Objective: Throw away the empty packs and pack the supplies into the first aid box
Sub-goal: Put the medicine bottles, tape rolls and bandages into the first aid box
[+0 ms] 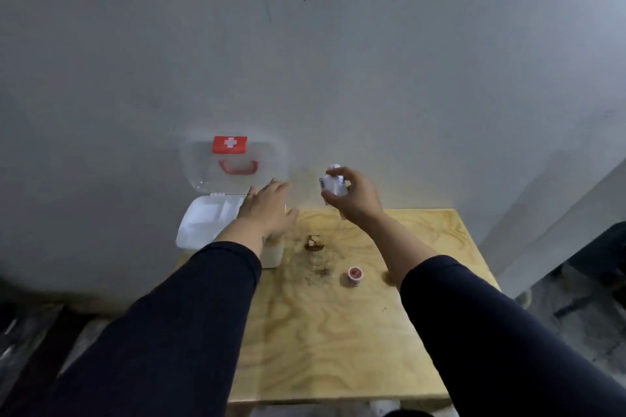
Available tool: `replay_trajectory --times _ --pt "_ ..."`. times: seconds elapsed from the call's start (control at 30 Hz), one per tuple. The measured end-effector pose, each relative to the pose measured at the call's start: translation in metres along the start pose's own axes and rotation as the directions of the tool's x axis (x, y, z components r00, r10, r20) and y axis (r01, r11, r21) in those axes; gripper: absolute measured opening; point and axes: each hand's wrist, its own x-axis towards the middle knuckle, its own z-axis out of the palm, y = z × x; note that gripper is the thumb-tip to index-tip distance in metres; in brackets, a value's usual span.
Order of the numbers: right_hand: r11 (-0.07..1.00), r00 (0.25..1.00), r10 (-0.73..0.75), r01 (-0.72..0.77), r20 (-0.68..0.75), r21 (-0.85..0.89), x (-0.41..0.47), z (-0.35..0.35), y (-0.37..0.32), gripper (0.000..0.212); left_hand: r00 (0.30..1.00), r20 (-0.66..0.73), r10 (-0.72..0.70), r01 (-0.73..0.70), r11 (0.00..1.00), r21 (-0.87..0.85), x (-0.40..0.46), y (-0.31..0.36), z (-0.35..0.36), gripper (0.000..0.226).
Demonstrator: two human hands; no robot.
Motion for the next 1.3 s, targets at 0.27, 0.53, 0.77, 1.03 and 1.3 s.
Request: replay_trajectory --times 0.27,0.53,0.77,1.03,1.3 --pt "0.985 0.978 -0.087 0.113 0.188 -0.132 -0.005 0.115 -0.086 0.043 0.991 -0.035 -0.129 0.128 0.992 -0.01 -0.034 -0.123 -0.007 0.07" --pt "0.959 0.939 -0.027 0.122 0.343 -0.257 -0.008 0.201 -0.101 0.04 0.973 0.115 -0.198 0.212 0.97 -0.119 -0.047 -0.189 0.016 0.099" --pt "0.892 0.909 0.096 0.103 0.406 -0.441 -0.001 0.228 -0.102 0.051 0.985 0.101 -0.139 0.159 0.96 -0.228 -0.044 -0.205 0.022 0.086" --pt "0.828 0.944 0.182 0.004 0.276 -0.561 0.016 0.224 -0.105 0.052 0.985 0.127 -0.117 0.133 0.983 -0.127 -0.041 -0.214 0.023 0.079" --pt "0.862 0.984 0.12 -0.039 0.129 -0.505 0.006 0.198 -0.11 0.035 0.996 0.084 -0.005 0.007 1.0 -0.024 -0.032 -0.203 -0.003 0.073"
